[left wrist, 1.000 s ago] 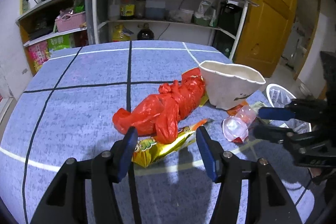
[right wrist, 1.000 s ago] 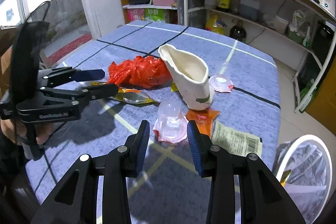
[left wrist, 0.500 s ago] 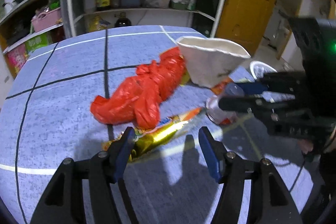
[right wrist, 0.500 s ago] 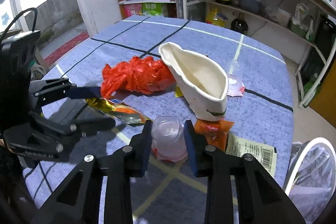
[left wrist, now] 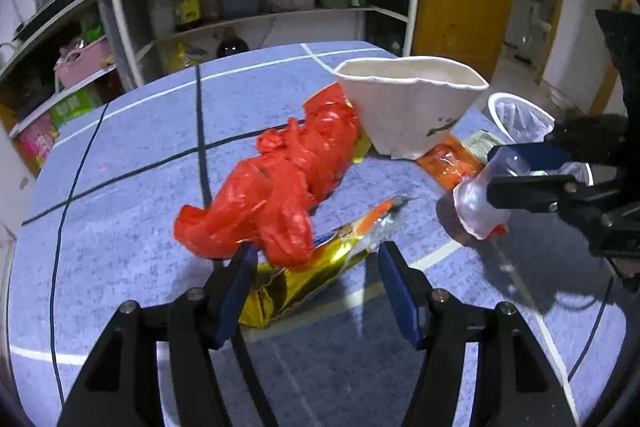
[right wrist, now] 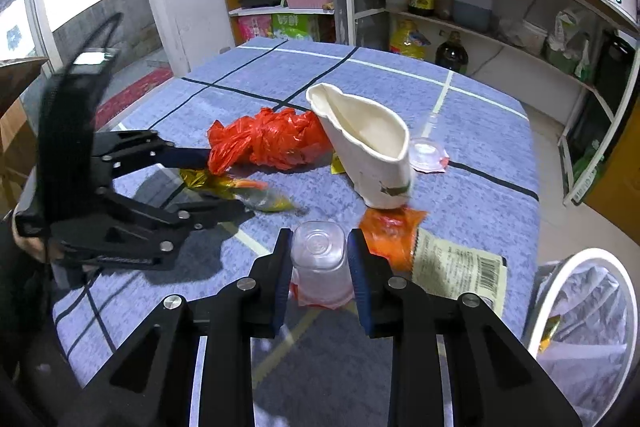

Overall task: Collect trash
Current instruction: 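Grasp the clear plastic cup with the right gripper while the left gripper grasps the gold wrapper, then carry the cup and gold wrapper over the trash bin and release them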

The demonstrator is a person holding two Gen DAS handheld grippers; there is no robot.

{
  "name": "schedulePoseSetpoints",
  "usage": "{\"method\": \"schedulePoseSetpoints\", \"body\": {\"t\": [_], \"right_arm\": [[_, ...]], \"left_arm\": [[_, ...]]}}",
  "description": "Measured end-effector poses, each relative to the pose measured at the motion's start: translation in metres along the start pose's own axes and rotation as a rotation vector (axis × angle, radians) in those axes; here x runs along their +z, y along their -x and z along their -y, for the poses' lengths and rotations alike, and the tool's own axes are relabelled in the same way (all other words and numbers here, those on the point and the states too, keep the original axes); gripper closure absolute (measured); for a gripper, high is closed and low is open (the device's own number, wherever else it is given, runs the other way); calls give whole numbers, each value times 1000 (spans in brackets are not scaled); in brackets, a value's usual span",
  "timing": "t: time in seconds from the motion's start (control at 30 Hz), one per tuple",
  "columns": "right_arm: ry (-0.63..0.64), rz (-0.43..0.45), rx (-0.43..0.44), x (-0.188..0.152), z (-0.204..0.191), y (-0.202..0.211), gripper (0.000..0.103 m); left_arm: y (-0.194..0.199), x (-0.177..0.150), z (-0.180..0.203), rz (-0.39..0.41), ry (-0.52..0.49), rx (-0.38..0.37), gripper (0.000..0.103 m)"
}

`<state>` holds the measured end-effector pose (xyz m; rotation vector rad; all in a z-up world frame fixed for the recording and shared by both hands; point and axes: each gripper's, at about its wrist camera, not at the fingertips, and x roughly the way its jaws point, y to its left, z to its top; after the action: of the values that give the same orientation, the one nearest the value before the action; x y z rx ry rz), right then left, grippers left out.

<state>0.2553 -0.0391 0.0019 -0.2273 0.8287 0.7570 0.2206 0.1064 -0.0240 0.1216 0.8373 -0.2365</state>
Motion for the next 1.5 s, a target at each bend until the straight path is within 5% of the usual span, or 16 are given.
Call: {"method": "schedulePoseSetpoints", "body": {"t": [0.1, 0.33, 0.43, 0.67, 0.87, 1.5], "right_arm": [[-10, 4, -2, -4, 3, 6, 75], [-35, 29, -28, -13, 11, 26, 75], [-43, 43, -35, -16, 14, 36, 75], [-72, 84, -68, -21, 26, 55, 75], [-115, 106, -110, -32, 43, 72, 75], [-335, 143, -314, -95, 144, 141, 75]], "left_arm": [[-7, 1, 11, -34, -43, 43, 38], [-3, -5, 38, -30, -71, 56, 89], [1, -5, 44, -15, -49, 69, 97], [36, -3, 51, 104, 63, -39, 99], [48, 8, 75, 158, 62, -122, 99], [1, 67, 185, 113, -23, -307, 99]]}}
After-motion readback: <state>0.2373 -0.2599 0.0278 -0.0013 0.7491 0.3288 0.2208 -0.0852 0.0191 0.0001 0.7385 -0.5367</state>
